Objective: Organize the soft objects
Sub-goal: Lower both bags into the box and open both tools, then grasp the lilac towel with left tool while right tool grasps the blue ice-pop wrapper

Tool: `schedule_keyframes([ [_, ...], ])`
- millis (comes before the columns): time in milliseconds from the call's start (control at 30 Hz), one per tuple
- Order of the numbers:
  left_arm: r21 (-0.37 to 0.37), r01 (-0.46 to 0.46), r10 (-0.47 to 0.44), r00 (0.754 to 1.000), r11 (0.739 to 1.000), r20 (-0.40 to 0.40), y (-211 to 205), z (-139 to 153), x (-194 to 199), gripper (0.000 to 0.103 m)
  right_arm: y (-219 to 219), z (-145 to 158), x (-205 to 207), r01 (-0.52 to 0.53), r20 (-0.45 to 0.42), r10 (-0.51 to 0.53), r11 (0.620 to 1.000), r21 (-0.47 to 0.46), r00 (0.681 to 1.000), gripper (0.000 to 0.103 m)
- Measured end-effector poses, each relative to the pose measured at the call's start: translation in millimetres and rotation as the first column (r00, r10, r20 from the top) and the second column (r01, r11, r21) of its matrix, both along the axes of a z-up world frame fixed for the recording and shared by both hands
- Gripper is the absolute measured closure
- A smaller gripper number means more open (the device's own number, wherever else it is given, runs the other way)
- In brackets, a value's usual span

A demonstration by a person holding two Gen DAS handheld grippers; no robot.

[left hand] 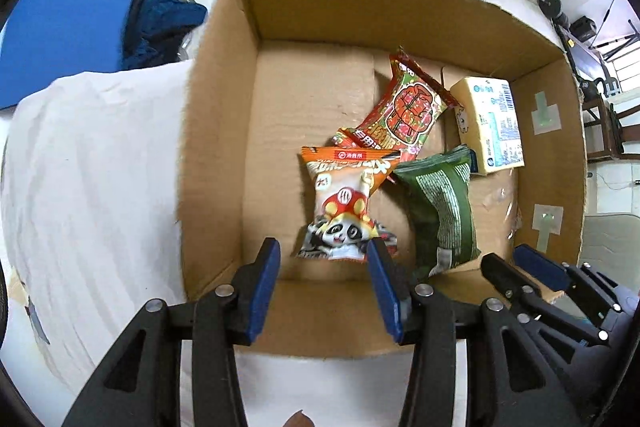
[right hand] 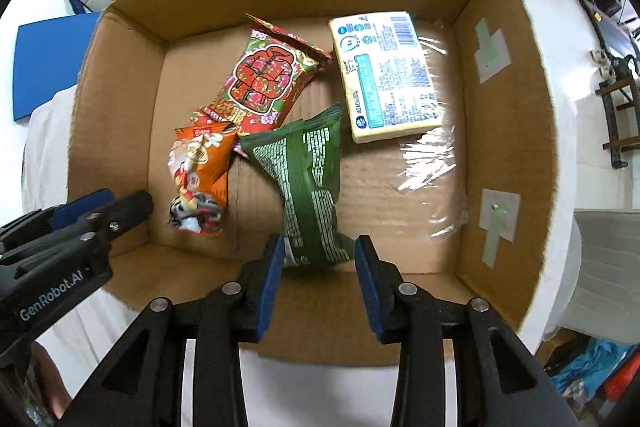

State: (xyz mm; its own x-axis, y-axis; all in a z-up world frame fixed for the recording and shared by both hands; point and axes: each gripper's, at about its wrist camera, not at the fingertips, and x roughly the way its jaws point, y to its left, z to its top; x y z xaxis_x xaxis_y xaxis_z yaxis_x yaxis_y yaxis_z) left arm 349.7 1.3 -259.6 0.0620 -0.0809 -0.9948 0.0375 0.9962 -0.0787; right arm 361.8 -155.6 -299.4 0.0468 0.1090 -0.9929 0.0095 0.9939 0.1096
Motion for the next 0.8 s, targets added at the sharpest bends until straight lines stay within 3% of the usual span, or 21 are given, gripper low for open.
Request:
schedule_keyframes([
  [67,0.009,-0.005,0.005,1.0,1.0,0.028,1.3,10.3,-9.6,0.056,1.8,7.2,-6.4,-0.008,0.02,0.008,1.0,-0.012,1.0,0.063],
  [133,0.016,-0.007,0.007,0.999,1.0,0.052,6.8,16.0,-11.0,0.041,1.2,16.2,-15.1,-0.013,0.043,0.014,1.0,-0.02,0.999,0.063],
  [233,0.017,-0.022,0.02,0.995,1.0,0.098,12.6,29.0,-22.4,0.028,-1.3,28.5,-26.9,-0.013,0.067,0.014,1.0,-0.023,0.998,0.063],
  [300,0.01,-0.034,0.032,0.992,0.999,0.121,14.9,37.9,-29.1,0.025,-2.1,36.0,-31.5,-0.011,0.083,0.013,1.0,-0.027,0.996,0.063],
  [367,0.017,-0.044,0.041,0.988,0.999,0.148,17.5,47.5,-34.4,0.013,-5.3,47.8,-37.4,-0.009,0.103,0.012,1.0,-0.029,0.995,0.061],
  [500,0.022,-0.062,0.057,0.979,0.998,0.194,16.2,58.3,-42.3,0.003,-9.0,66.3,-49.9,0.001,0.136,0.004,0.999,-0.033,0.991,0.053],
  [667,0.041,-0.07,0.058,0.968,0.997,0.244,16.2,76.1,-53.9,0.002,-12.0,83.9,-64.1,-0.002,0.178,0.009,0.999,-0.042,0.984,0.028],
  [733,0.049,-0.067,0.052,0.963,0.997,0.266,15.4,83.4,-58.7,0.002,-10.9,90.5,-69.6,-0.009,0.207,0.02,0.998,-0.057,0.978,0.007],
  [800,0.051,-0.067,0.05,0.958,0.996,0.283,14.8,88.9,-62.8,0.002,-9.2,96.6,-74.0,-0.018,0.225,0.033,0.998,-0.067,0.974,0.001],
])
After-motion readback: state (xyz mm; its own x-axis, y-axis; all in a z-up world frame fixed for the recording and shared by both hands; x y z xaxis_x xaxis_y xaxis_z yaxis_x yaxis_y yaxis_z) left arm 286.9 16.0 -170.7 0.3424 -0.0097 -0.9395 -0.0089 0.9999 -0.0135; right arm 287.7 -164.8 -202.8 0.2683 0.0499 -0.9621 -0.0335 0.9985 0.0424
